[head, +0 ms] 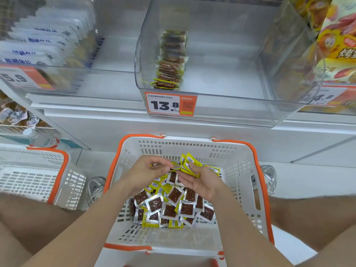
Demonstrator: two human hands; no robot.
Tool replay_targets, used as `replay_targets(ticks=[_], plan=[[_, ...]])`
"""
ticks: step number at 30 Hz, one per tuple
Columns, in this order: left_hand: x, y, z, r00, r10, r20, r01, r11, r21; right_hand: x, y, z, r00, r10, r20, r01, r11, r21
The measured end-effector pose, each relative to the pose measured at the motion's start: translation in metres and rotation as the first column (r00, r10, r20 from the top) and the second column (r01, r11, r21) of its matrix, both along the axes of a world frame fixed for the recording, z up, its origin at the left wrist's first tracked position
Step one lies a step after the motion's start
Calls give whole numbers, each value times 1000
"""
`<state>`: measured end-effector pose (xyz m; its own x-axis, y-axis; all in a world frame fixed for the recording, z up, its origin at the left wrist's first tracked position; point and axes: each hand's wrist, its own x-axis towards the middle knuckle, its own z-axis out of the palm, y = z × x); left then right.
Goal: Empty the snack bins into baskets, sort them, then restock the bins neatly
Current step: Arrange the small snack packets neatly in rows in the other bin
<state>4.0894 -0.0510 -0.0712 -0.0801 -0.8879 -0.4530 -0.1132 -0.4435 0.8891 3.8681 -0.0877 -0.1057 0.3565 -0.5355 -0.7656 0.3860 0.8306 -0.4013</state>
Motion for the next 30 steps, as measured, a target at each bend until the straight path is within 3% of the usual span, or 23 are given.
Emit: replay_targets(ticks=[4, 7, 10, 16, 20, 23, 25, 26, 28, 30], plan=[[-2, -4, -1, 978, 154, -143, -148, 988, 54, -4, 1, -2, 996, 84, -16, -84, 995, -45], [1, -7, 0, 984, 173, -30, -171, 984, 49, -2, 2, -7, 988, 146, -43, -148, 987, -61], [7, -9, -6, 994, 102, 43, -107, 983, 147, -1, 4, -8, 982, 156, -104, -166, 982, -95], [-1, -9, -7, 993, 115, -18, -109, 974, 200, 6, 6, -13, 921, 252, -298, -341, 890, -302], [-15, -6, -7, 999, 45, -12, -42, 986, 163, 32, 13, -12, 882, 336, -332, -435, 850, -297], [-15, -6, -19, 992, 119, 35, -124, 961, 248, 37, 15, -15, 820, 389, -420, -531, 792, -302], [-6, -3, -30, 982, 73, 175, -120, 952, 280, 30, 15, -23, 761, 349, -547, -558, 782, -277], [2, -1, -37, 935, -9, 353, -87, 963, 254, 25, 15, -27, 716, 315, -623, -563, 788, -249], [20, 4, -49, 699, -151, 699, 6, 979, 205, 14, 15, -37, 608, 253, -752, -565, 803, -187], [28, 6, -60, 502, -213, 838, 91, 977, 194, 4, 16, -44, 559, 263, -786, -552, 826, -116]])
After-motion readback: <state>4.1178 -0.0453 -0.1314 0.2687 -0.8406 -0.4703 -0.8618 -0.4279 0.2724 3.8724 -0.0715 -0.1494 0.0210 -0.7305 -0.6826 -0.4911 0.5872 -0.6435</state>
